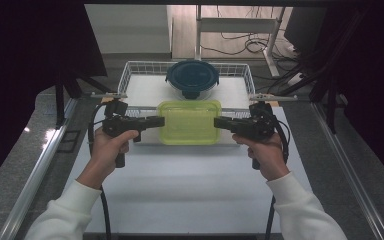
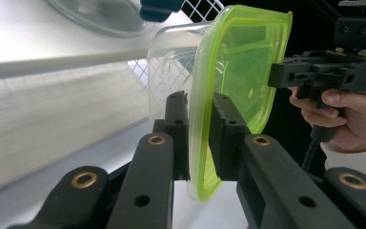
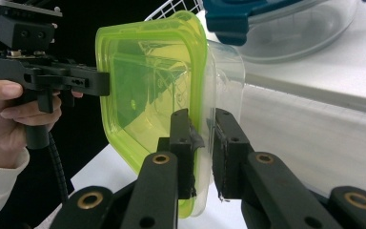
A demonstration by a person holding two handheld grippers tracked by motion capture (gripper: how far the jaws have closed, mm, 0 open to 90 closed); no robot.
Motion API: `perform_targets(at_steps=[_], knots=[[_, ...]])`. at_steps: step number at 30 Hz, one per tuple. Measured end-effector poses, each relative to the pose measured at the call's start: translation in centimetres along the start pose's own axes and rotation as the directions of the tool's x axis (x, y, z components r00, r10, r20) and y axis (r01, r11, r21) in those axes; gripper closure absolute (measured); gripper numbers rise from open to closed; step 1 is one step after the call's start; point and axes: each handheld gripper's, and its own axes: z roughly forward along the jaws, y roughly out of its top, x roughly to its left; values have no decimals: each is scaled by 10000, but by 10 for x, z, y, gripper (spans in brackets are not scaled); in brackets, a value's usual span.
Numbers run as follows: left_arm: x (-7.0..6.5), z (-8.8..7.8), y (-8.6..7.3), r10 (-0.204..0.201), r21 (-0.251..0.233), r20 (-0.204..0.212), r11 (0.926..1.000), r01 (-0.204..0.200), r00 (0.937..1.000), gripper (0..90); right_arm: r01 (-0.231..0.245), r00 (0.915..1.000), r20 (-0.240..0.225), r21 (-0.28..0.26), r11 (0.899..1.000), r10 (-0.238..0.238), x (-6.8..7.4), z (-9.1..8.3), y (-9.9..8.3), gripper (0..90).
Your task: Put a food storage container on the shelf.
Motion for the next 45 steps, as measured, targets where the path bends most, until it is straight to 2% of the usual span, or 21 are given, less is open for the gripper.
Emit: perform_targets(at_steps=[16, 34, 38, 41, 43, 45], knots=[[5, -1, 34, 166, -101, 110, 9998, -165, 9998, 797, 51, 10000, -3, -102, 9999, -51, -4, 2, 33, 792], [7, -2, 80, 341, -125, 301, 9994, -337, 9990, 796, 49, 10000, 28, -319, 9995, -48, -8, 1, 74, 792], [8, -1, 92, 291, -112, 309, 9995, -287, 9991, 796, 23, 10000, 75, -378, 9993, -20, -9, 0, 84, 793], [10, 0, 101, 366, -53, 453, 9993, -364, 9983, 796, -24, 9999, 109, -393, 9992, 28, -10, -1, 92, 793], [11, 0, 107, 282, -15, 519, 9996, -281, 9983, 795, -49, 10000, 78, -419, 9991, 52, -11, -1, 97, 792], [12, 0, 112, 249, 12, 446, 9997, -250, 9987, 796, -80, 9999, 85, -431, 9990, 84, -11, -1, 101, 792]])
